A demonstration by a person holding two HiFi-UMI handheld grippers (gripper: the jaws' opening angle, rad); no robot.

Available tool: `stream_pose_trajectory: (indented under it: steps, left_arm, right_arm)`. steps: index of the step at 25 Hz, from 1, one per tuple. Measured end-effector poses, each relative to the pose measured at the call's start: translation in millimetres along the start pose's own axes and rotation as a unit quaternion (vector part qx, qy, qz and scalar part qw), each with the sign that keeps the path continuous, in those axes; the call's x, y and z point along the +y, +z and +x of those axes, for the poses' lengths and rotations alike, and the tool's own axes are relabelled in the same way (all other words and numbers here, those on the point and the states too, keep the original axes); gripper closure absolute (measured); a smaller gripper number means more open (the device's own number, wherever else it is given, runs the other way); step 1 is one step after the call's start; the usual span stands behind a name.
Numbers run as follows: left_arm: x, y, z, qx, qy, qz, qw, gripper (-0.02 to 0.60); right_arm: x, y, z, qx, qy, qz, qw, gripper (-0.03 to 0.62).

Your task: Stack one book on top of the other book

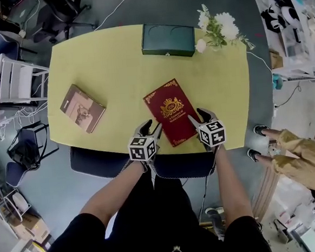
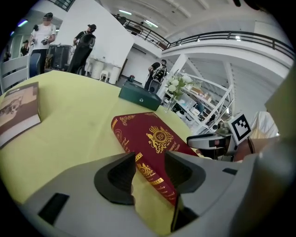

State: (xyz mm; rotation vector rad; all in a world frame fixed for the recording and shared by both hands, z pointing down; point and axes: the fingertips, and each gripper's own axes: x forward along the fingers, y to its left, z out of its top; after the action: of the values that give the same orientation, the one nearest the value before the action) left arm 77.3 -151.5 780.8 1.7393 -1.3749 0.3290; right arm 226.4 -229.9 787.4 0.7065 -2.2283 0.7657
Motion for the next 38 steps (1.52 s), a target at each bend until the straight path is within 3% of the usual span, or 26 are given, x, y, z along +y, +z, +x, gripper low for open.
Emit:
stream_pose_trajectory:
  steps: [6,12,21,29,38]
  left_arm:
    - [3.8,-8.5,12.8,0.006,0.004,-0.017,0.9998,0.380]
    - [0.6,-16.7,23.9,0.006,-0.004,-0.035,0.9994,0.376]
    - [0.7,-12.7,23.5,-0.012,0.000,-0.056,0.9984,0.376]
    - [5.7,5.2,12.0,-0.040,-0.013,-0.028,0.9987,0.377]
    - [35.1,24.7,2.2,-0.064,-0.013,-0.011,0.9978,0.377]
  right_arm:
    - [1.7,-17.5,11.4,0.026,0.032,0.024,0.999,0.398]
    - [2.6,-21.2,15.8,0.017,0.054,0.050,0.997,0.398]
    - [9.1,-26.9,10.7,0.012,0.051,0.074,0.996,0.399]
    - [28.6,-30.2,2.5,-0.028,0.032,0.134,0.990,0.399]
    - [79.0,-43.0,9.4,-0.047,0.014,0.182,0.982,0.401]
